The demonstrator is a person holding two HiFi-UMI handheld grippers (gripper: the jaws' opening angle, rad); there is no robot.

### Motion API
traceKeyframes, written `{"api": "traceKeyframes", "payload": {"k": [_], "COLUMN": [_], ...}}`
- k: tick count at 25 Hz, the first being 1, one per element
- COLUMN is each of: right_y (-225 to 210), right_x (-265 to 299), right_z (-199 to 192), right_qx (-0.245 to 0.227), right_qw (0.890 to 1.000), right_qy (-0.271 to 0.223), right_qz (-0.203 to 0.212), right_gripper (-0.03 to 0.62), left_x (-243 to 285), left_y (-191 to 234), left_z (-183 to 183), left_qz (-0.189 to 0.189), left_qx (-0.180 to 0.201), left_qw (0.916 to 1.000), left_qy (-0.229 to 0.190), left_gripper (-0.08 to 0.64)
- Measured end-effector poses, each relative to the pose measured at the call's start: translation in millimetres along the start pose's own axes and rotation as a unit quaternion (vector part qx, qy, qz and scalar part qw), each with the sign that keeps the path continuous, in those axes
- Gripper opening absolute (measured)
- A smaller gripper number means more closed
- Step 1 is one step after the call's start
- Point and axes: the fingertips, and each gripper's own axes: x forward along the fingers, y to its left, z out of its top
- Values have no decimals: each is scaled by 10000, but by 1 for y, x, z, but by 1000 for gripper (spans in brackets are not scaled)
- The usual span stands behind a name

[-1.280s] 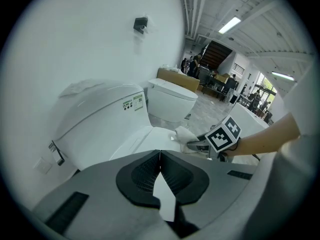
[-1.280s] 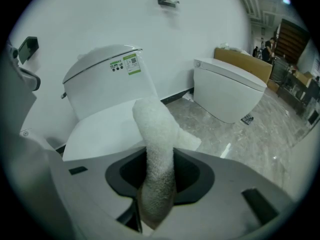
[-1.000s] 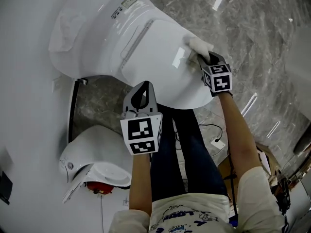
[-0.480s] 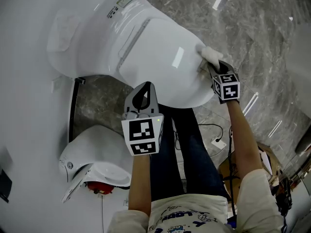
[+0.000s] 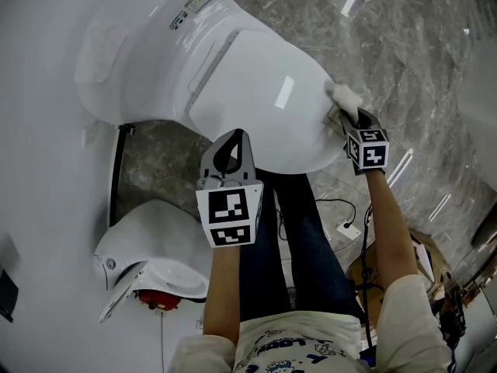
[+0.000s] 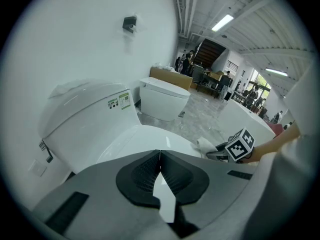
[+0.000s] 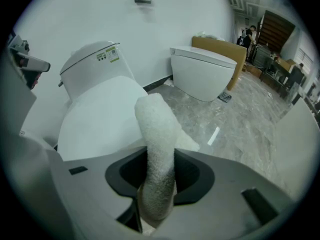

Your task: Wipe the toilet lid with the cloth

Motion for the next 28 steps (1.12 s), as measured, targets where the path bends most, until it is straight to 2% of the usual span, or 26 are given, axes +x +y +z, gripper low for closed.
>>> {"api": "traceKeyframes", "payload": {"k": [5, 11, 16, 20, 28], "right_y": [-1, 25, 75, 129, 233], "right_x": [-1, -21, -33, -37, -23], "right_z": [2, 38, 90, 139, 205], "right_qx": [9, -245, -597, -990, -1668], "right_qw": [10000, 9988, 9931, 9836, 9636], "right_qy": [42, -417, -849, -1191, -1433], "right_qz": [-4, 99, 550, 924, 1522], "right_gripper": [120, 118, 118, 118, 118], "left_x": [1, -7, -24, -41, -68], "left_y": [-2, 8, 21, 42, 93], "left_z": [2, 8, 21, 30, 23], "left_qz": [-6, 98, 221, 374, 724], "left_qx": [-19, -118, -235, -354, -727], "left_qw": [10000, 9998, 9991, 9978, 9932], "left_qy": [-14, -100, -269, -424, -545], "left_gripper": [5, 5, 5, 5, 5]}}
